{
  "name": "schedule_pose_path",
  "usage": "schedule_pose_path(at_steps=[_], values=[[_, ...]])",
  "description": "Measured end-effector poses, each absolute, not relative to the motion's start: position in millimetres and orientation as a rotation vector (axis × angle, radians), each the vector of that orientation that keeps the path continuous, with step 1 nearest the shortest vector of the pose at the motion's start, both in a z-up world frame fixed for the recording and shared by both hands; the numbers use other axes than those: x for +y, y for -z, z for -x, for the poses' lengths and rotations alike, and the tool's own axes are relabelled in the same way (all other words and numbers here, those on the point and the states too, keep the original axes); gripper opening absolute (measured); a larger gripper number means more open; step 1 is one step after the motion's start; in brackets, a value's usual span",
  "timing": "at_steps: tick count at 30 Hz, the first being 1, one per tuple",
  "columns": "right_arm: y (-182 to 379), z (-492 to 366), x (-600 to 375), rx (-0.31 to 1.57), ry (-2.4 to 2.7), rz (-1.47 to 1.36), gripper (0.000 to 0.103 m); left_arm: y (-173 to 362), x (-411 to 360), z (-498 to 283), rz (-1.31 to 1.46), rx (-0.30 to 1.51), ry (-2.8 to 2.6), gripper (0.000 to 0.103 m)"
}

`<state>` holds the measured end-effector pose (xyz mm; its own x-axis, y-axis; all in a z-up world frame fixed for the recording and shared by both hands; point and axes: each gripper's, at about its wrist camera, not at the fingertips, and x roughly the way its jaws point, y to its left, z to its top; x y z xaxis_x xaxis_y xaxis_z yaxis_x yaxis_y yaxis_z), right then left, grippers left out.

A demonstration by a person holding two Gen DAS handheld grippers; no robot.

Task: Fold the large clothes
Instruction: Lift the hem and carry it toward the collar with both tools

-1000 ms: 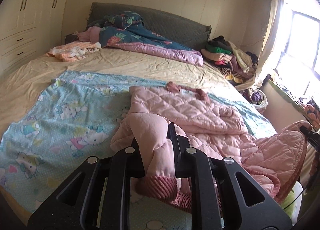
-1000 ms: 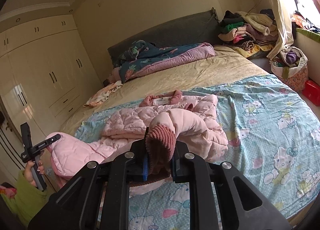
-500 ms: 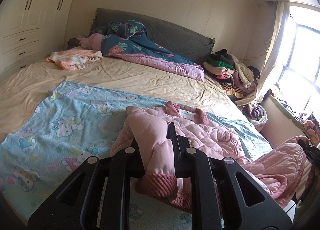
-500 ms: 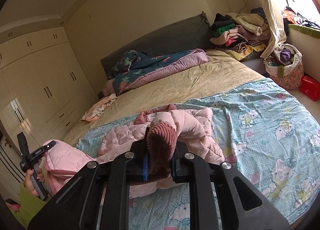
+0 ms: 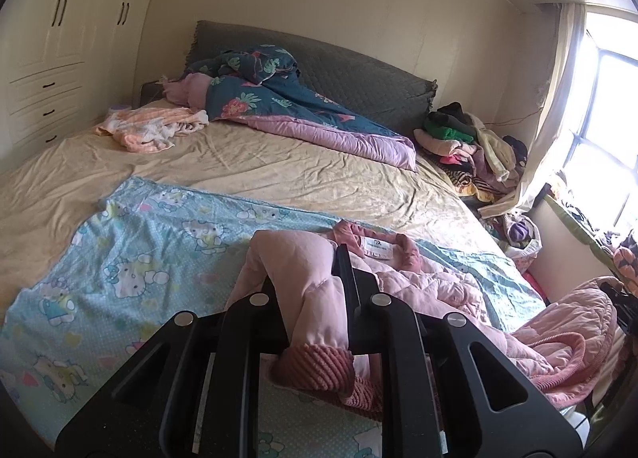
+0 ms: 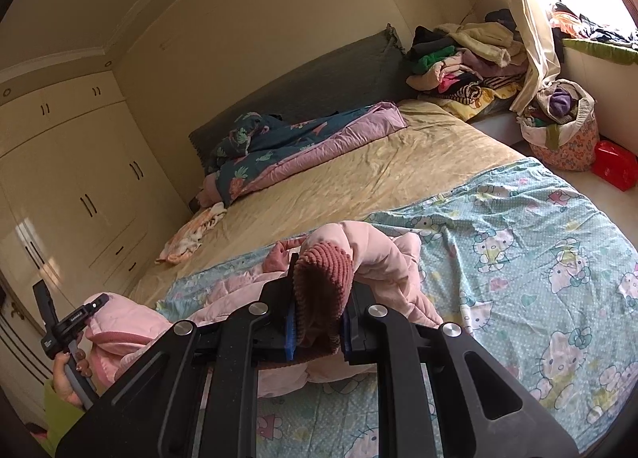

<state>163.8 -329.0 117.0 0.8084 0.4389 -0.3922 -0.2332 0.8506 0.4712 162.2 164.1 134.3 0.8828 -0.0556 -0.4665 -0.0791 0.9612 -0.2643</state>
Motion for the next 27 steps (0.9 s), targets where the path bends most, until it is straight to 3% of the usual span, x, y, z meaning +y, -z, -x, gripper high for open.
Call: schedule_pose_path(at_steps=[27], values=[[-84.8, -266.0, -328.2, 0.614, -0.233, -0.429, 0.015, -113.2, 147.9, -251.4, 0.149, 0.537, -0.126, 0.010]])
